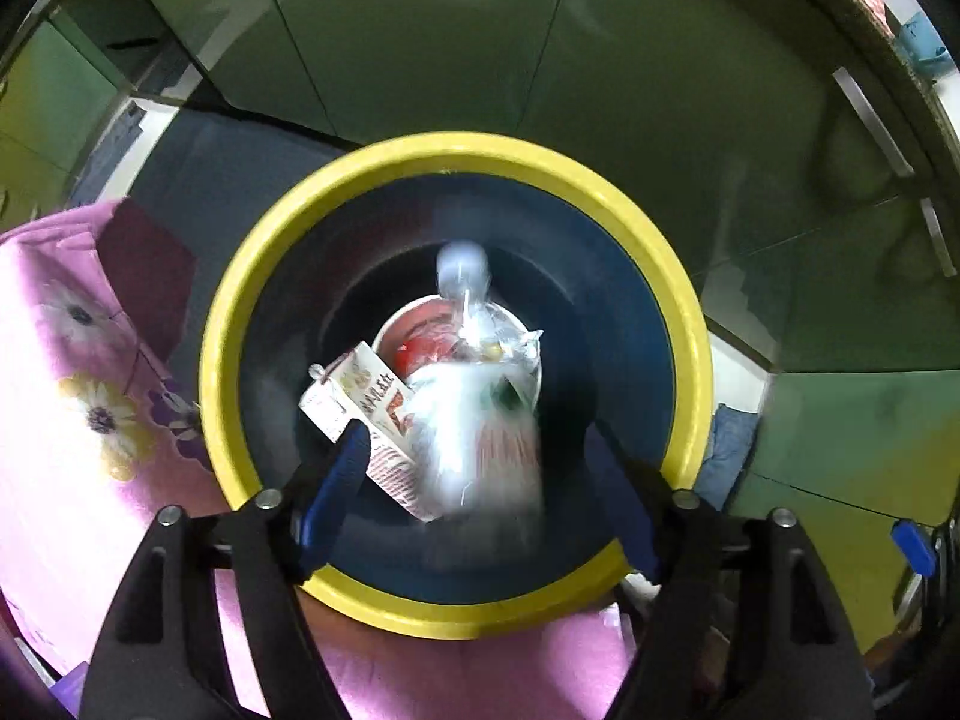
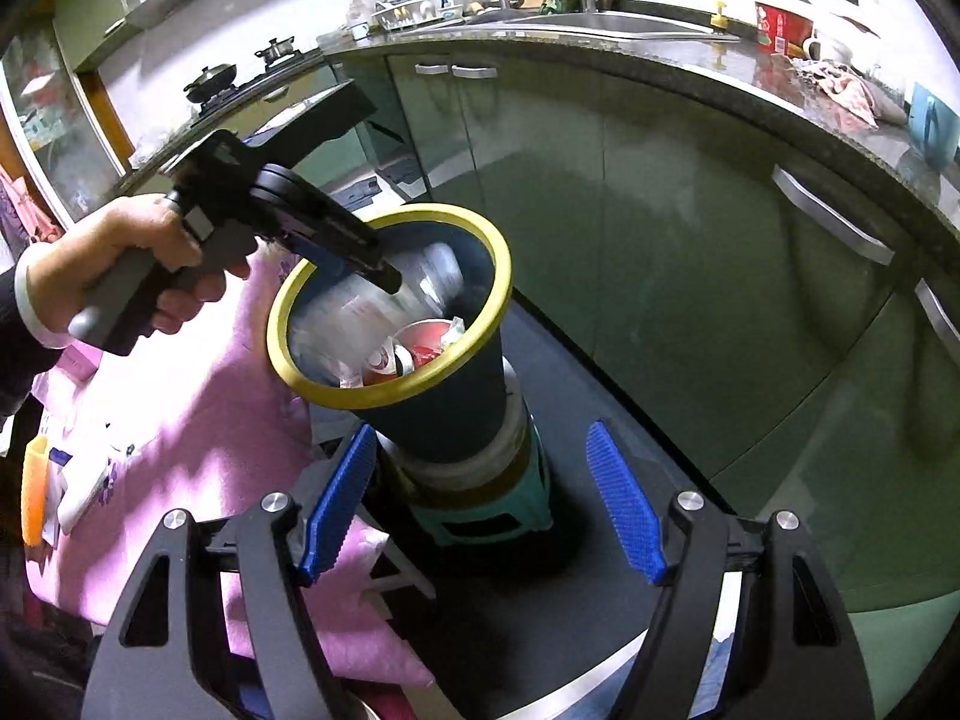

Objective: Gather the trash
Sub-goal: 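Carry the water bottle over the bin and drop it in, then grasp the clear plastic cup with the right gripper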

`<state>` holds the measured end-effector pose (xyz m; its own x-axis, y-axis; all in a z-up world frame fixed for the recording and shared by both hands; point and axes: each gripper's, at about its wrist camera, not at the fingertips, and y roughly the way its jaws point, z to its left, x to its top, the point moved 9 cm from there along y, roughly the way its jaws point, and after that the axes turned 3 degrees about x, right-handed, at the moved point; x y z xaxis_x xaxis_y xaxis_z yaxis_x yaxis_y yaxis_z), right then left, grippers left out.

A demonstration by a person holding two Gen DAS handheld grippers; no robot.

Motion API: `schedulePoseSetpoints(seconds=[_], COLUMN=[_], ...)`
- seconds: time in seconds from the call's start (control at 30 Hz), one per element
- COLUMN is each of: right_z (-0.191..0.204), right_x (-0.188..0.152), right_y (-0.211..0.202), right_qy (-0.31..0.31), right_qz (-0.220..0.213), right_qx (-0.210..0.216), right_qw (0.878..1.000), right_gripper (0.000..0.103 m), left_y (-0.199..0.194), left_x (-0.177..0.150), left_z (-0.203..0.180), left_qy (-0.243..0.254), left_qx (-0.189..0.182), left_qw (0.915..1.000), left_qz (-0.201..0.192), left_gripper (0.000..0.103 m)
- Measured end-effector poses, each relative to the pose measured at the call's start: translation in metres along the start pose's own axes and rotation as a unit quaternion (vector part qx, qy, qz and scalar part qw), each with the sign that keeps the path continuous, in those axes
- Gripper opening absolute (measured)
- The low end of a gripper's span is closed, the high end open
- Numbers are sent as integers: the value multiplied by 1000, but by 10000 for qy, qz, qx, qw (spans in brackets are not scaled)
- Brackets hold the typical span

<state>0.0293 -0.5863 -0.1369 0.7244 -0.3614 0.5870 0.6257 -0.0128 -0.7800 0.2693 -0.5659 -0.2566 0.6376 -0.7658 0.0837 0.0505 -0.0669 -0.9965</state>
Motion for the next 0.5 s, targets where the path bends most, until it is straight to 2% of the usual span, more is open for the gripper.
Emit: schedulePoseSetpoints(seconds=[0.2,0.4,0.5], right_z=[8,26,51], right_x=[5,10,16], right_y=[-2,-1,1], right_qy=[-65,-261,-539], right_qz=[-51,-50,-8], right_qx=[61,170,319], right_qw=[9999,9995,9980], right_gripper=[73,73,73], left_y=[-52,-125,-160], left_x=[-27,-97,-138], left_z=[7,38,64], left_qy=[99,46,-95], left_qx=[-112,-291,-280], left_qw=[9994,9956,9918], left_qz=[-315,-892,-1245], left_gripper=[72,73,77])
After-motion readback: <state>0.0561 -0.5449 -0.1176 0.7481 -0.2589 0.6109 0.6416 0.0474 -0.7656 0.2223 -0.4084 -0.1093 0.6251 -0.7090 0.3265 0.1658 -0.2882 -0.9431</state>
